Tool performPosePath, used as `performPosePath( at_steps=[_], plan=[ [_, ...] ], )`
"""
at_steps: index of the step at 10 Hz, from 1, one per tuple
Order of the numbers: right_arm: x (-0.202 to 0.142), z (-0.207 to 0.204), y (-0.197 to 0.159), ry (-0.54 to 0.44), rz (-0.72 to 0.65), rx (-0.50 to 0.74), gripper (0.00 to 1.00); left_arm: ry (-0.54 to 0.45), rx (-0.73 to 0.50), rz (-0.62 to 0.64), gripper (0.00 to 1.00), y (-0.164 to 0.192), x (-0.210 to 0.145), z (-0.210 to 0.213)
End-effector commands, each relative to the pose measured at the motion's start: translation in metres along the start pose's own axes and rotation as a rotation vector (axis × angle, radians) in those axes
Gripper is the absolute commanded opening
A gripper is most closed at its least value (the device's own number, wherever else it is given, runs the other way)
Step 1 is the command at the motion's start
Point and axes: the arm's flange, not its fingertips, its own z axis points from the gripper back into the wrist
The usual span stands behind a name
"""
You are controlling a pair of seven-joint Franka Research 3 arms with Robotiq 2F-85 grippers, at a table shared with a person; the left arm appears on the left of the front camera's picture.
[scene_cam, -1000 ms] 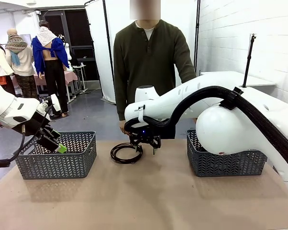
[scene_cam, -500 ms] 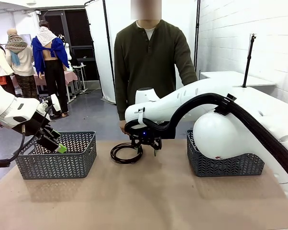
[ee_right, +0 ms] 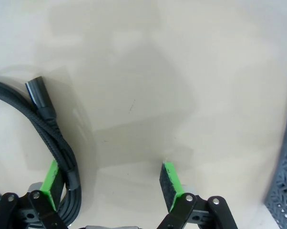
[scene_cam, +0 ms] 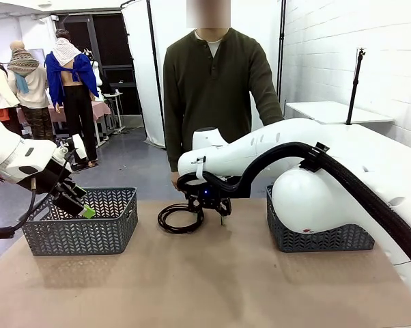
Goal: Organize the cables according to human instructions.
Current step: Pick up a bundle of cables and place it in the basket indicated by the human.
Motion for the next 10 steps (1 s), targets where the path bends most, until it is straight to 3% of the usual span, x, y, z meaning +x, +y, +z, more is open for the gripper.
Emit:
performPosePath(
  at_steps=[1, 2, 3, 8, 9, 10],
  plan=[
    [0.011, 0.001, 0.013, -0.023, -0.014, -0.04, 1.0, -0.007, -0.008, 0.008, 1.0, -0.001, -0.004, -0.001],
    [0.011, 0.001, 0.014, -0.009, -0.005, -0.036, 1.0, -0.007, -0.008, 0.008, 1.0, -0.001, -0.004, -0.001],
    [0.01, 0.001, 0.016, -0.01, -0.004, -0.039, 0.88, -0.007, -0.008, 0.008, 1.0, -0.001, -0.004, -0.001],
    [0.014, 0.009, 0.016, 0.026, 0.005, 0.047, 0.1, -0.007, -0.008, 0.008, 1.0, -0.001, -0.004, -0.001],
    [0.015, 0.011, 0.014, 0.021, 0.007, 0.047, 0.0, -0.007, -0.008, 0.008, 1.0, -0.001, -0.004, -0.001],
    [0.016, 0.014, 0.012, 0.019, 0.005, 0.053, 0.0, -0.007, -0.008, 0.008, 1.0, -0.001, -0.004, -0.001]
  ],
)
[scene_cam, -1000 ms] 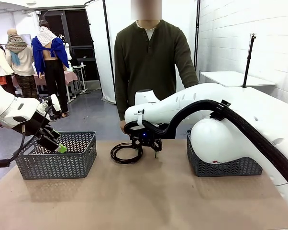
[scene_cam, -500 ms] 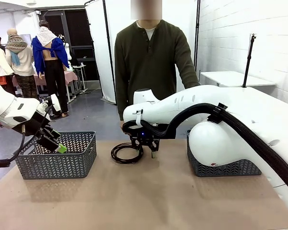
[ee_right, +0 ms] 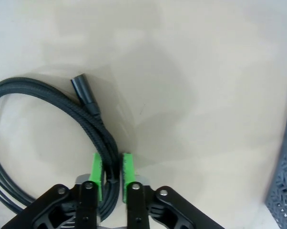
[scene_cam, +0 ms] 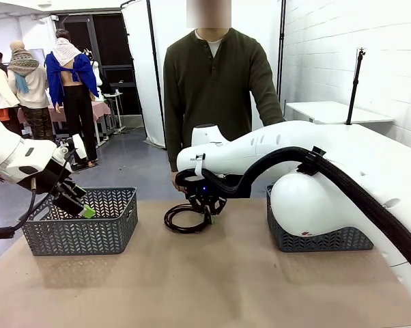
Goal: Organize the cables according to human instructions.
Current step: Pick up a bundle of cables and place it in the basket indicated by the human.
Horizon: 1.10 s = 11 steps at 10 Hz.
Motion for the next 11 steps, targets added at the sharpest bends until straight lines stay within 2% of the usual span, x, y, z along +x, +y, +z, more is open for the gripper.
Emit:
performPosePath(
  at_steps=[1, 4, 6, 8, 11],
  plan=[
    [0.01, 0.006, 0.005, 0.019, 0.008, 0.029, 0.0, -0.007, -0.008, 0.008, 1.0, -0.001, -0.004, 0.0],
    [0.012, 0.016, 0.001, 0.021, 0.005, 0.035, 0.0, -0.007, -0.008, 0.008, 1.0, -0.001, -0.004, 0.0],
    [0.013, 0.042, -0.005, -0.001, 0.016, 0.052, 0.0, -0.007, -0.008, 0.008, 1.0, -0.001, -0.004, 0.0],
    [0.009, 0.087, -0.016, 0.009, 0.18, 0.062, 0.0, -0.007, -0.008, 0.008, 1.0, -0.001, -0.004, 0.0],
    [0.006, 0.132, -0.037, -0.007, 0.486, 0.024, 0.0, -0.007, -0.008, 0.008, 1.0, -0.001, -0.004, 0.0]
  ],
)
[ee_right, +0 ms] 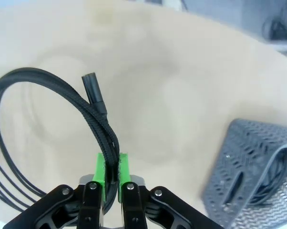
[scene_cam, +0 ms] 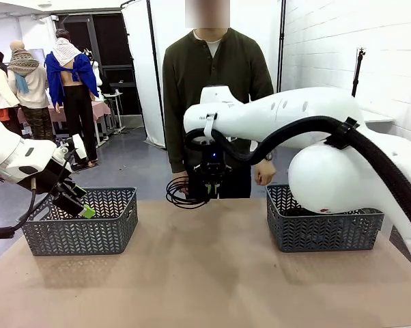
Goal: Organize the cables according to human instructions.
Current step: Pick up a bundle of cables and place it in the basket indicated by the human.
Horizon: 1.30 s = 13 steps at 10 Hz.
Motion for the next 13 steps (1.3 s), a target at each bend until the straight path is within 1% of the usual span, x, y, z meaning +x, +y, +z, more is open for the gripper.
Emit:
performPosePath(
  at_steps=[1, 2, 4, 6, 8, 9, 10, 11, 13],
  plan=[
    [-0.008, 0.018, -0.017, 0.015, 0.234, -0.009, 0.0, -0.007, -0.008, 0.008, 1.0, -0.001, -0.004, 0.0],
    [-0.014, 0.032, -0.027, 0.028, 0.367, -0.027, 0.0, -0.007, -0.008, 0.008, 1.0, -0.001, -0.004, 0.0],
    [-0.022, 0.058, -0.049, 0.038, 0.546, -0.069, 0.0, -0.007, -0.008, 0.008, 1.0, -0.001, -0.004, 0.0],
    [-0.026, 0.076, -0.067, 0.052, 0.702, -0.101, 0.0, -0.007, -0.008, 0.008, 1.0, -0.001, -0.004, 0.0],
    [-0.025, 0.089, -0.077, 0.121, 0.803, -0.086, 0.0, -0.007, -0.008, 0.008, 1.0, -0.001, -0.004, 0.0],
    [-0.02, 0.091, -0.077, 0.159, 0.841, -0.079, 0.0, -0.007, -0.008, 0.008, 1.0, -0.001, -0.004, 0.0],
    [-0.021, 0.09, -0.075, 0.181, 0.838, -0.06, 0.0, -0.007, -0.008, 0.008, 1.0, -0.001, -0.004, 0.0],
    [-0.023, 0.088, -0.077, 0.115, 0.795, -0.067, 0.0, -0.007, -0.008, 0.008, 1.0, -0.001, -0.004, 0.0],
    [-0.023, 0.088, -0.077, 0.115, 0.795, -0.067, 0.0, -0.007, -0.008, 0.008, 1.0, -0.001, -0.004, 0.0]
  ],
)
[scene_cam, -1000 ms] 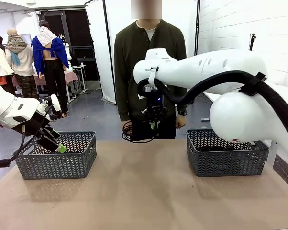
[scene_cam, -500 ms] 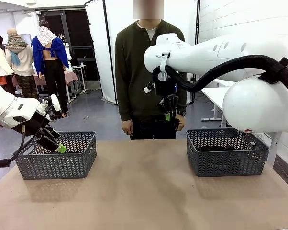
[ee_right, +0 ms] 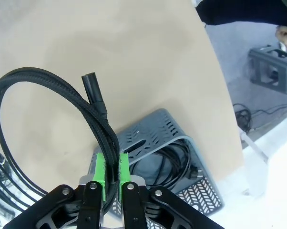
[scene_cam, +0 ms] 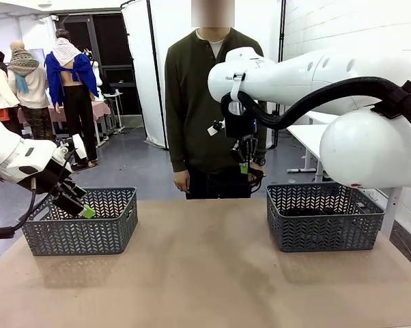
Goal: Organize the cables according to human instructions.
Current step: Pick up a bundle of cables and place it in the basket indicated by the human.
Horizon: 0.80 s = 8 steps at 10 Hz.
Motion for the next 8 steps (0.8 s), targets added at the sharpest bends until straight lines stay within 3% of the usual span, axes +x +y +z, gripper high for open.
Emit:
performPosePath(
  at_steps=[1, 4, 6, 8],
  plan=[
    [0.002, 0.002, 0.0, -0.016, -0.022, -0.009, 0.0, -0.007, -0.008, 0.008, 1.0, -0.001, -0.004, 0.0],
    [0.001, 0.001, 0.0, -0.006, 0.0, -0.003, 0.0, -0.007, -0.008, 0.008, 1.0, -0.001, -0.004, 0.0],
    [-0.026, 0.01, -0.018, 0.011, 0.095, -0.06, 0.0, -0.007, -0.008, 0.008, 1.0, -0.001, -0.004, 0.0],
    [-0.053, 0.017, -0.037, 0.016, 0.145, -0.028, 0.0, -0.007, -0.008, 0.008, 1.0, -0.001, -0.004, 0.0]
  ],
)
